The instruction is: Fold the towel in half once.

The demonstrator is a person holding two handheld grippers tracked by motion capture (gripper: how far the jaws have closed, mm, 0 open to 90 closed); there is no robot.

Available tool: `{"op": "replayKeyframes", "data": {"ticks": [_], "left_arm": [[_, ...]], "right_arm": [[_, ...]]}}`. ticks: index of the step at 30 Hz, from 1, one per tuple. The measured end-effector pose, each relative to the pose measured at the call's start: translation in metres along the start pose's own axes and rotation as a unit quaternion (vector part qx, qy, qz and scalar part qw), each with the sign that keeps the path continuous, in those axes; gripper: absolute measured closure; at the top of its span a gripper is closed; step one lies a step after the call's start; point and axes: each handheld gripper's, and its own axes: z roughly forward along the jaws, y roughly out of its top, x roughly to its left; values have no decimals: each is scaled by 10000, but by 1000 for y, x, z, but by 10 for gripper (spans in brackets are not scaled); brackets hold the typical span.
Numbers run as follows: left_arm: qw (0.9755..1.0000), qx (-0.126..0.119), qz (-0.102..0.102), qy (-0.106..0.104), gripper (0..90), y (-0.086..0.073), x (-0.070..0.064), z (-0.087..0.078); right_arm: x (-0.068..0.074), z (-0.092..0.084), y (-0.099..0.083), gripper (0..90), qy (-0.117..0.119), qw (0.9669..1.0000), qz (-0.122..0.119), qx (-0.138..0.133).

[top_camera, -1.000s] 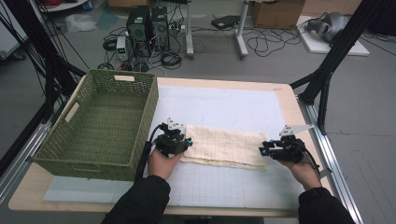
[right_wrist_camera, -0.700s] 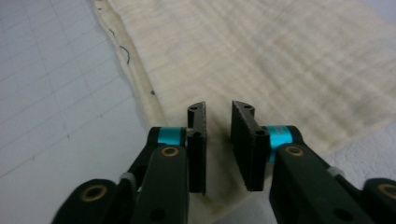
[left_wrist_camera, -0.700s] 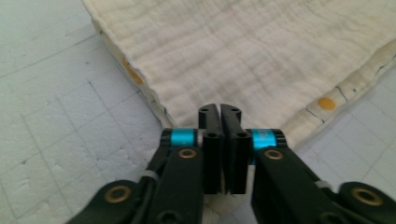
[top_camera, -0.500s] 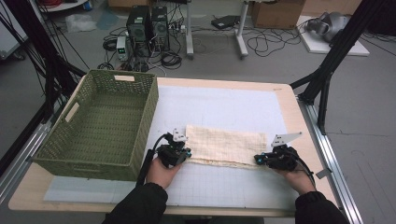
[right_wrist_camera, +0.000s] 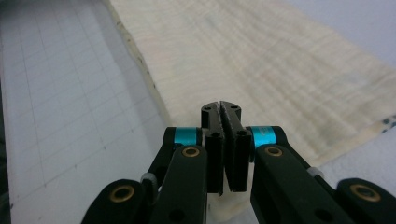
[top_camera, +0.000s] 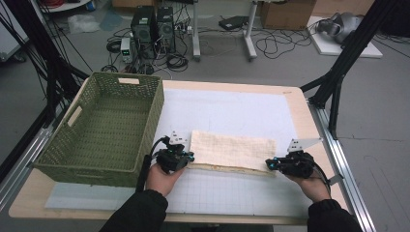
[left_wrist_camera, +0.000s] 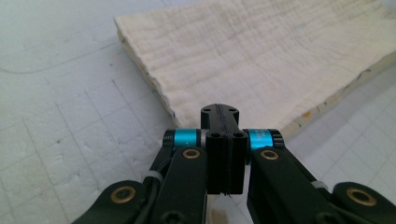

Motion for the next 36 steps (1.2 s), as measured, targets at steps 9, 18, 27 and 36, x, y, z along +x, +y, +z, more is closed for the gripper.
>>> {"op": "replayKeyframes", "data": {"ticks": [9,18,27,36], "left_arm": [[9999,116,-4,78,855,-10,3,9],[9997,-231,31,5,726,-4,3,8],[9991,-400,-60,-159,670,7,3,13],[9988,-465,-10,-160,645,13,2,18]], "right_arm": [[-2,11,-11,855,22,9997,75,243],[-4,9,-2,730,-14,9996,201,-178],[-6,9,2,590,-53,9987,281,-432],[-3,10,3,534,-103,9988,255,-406]]}}
